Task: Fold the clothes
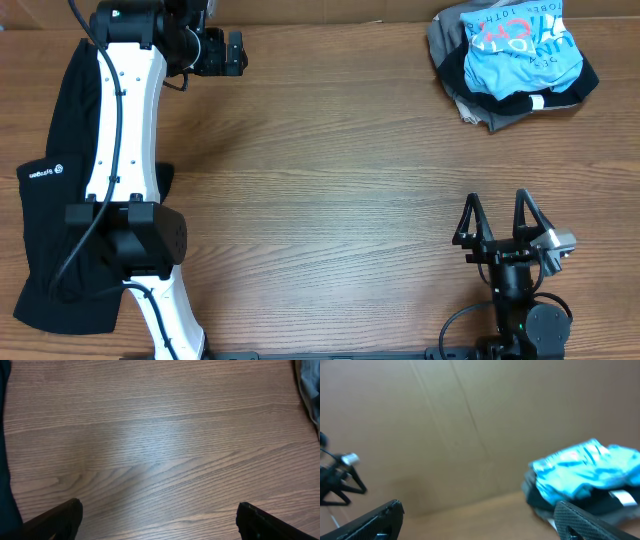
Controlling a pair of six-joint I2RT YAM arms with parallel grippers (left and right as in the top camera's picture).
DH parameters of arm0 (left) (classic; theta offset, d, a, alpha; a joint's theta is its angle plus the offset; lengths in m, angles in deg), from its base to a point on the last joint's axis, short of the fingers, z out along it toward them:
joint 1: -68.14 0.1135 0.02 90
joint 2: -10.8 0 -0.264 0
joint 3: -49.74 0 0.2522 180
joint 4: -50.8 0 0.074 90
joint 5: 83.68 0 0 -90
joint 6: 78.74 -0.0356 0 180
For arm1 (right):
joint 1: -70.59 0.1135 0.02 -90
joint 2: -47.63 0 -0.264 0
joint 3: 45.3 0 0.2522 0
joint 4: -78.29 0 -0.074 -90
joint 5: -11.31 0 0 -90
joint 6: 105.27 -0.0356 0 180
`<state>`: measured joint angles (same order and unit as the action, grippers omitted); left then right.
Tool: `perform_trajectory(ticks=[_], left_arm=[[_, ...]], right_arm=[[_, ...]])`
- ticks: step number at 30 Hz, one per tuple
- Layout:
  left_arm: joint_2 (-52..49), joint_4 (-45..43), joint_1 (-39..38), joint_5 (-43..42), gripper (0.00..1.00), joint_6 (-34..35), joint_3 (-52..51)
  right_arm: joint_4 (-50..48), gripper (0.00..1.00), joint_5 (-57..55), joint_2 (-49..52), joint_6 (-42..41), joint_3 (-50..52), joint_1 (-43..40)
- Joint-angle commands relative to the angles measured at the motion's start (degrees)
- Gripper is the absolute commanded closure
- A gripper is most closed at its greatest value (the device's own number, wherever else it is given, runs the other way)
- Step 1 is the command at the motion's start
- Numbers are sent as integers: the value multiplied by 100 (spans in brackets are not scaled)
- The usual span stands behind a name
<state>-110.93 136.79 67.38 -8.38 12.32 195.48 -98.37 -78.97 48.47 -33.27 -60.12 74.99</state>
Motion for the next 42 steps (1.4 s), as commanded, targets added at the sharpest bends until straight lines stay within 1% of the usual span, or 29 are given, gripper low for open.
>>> perform_trajectory(ticks=[1, 10, 26, 42], left_arm=[[109, -7, -11, 11, 0, -109, 87], [109, -7, -11, 11, 0, -109, 87], [109, -7, -11, 11, 0, -109, 87], [109, -7, -11, 11, 0, -109, 87]], right_arm=[[387, 0, -55, -68, -2, 61, -74], [1526, 0, -70, -68, 192, 59, -96], [1508, 0, -11, -70, 188, 61, -260], [1517, 0, -11, -68, 188, 61, -256]])
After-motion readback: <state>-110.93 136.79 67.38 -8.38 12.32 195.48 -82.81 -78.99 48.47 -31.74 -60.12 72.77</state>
